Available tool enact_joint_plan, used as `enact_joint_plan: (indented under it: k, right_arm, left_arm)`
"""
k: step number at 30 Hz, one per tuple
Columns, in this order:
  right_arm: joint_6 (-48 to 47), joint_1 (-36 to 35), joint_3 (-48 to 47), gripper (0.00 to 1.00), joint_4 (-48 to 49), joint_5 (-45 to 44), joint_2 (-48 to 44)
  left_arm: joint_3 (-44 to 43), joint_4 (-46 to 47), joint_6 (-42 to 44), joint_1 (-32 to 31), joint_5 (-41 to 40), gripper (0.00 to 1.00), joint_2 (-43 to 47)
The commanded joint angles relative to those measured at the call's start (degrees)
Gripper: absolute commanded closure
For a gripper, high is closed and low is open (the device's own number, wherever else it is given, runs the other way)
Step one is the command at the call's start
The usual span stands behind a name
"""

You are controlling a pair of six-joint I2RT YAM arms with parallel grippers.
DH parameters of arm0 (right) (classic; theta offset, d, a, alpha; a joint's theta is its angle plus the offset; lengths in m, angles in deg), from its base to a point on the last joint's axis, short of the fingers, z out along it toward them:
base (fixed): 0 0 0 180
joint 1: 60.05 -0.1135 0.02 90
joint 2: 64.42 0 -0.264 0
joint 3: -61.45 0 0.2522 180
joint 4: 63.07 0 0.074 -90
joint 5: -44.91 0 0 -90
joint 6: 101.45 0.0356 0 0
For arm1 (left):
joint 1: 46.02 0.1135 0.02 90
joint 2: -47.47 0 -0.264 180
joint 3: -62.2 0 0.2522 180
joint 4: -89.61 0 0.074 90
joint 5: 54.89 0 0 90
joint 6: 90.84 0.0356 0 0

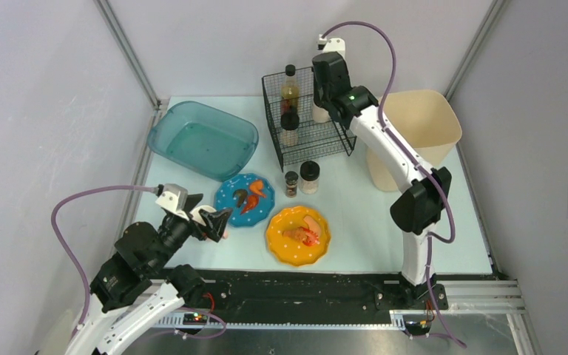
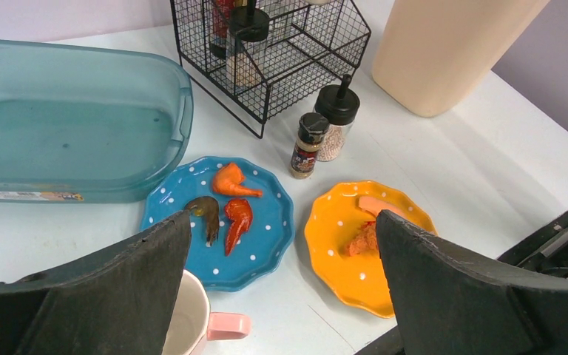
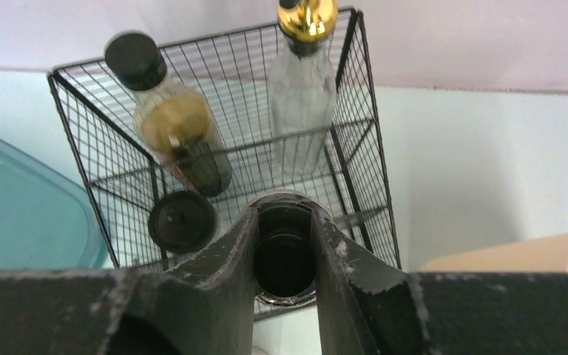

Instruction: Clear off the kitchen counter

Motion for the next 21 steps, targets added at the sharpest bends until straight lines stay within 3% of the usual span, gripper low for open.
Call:
enact_joint_plan:
  k: [1, 9, 21]
  right_arm:
    - [-1.2, 0.7, -8.7, 1.0, 8.4, -0.5, 2.8]
    - [-1.4, 1.7, -13.3, 1.0, 10.2, -1.7, 8.7]
    - [1.2, 2.7, -7.7, 1.0, 14.3, -2.4, 11.7]
  left_arm:
    - [0.1, 1.6, 1.0, 0.4, 0.2, 0.02, 0.5]
    - [0.1, 1.7, 1.0, 0.3, 0.2, 0.02, 0.5]
    - [0.2, 1.7, 1.0, 0.4, 0.2, 0.02, 0.5]
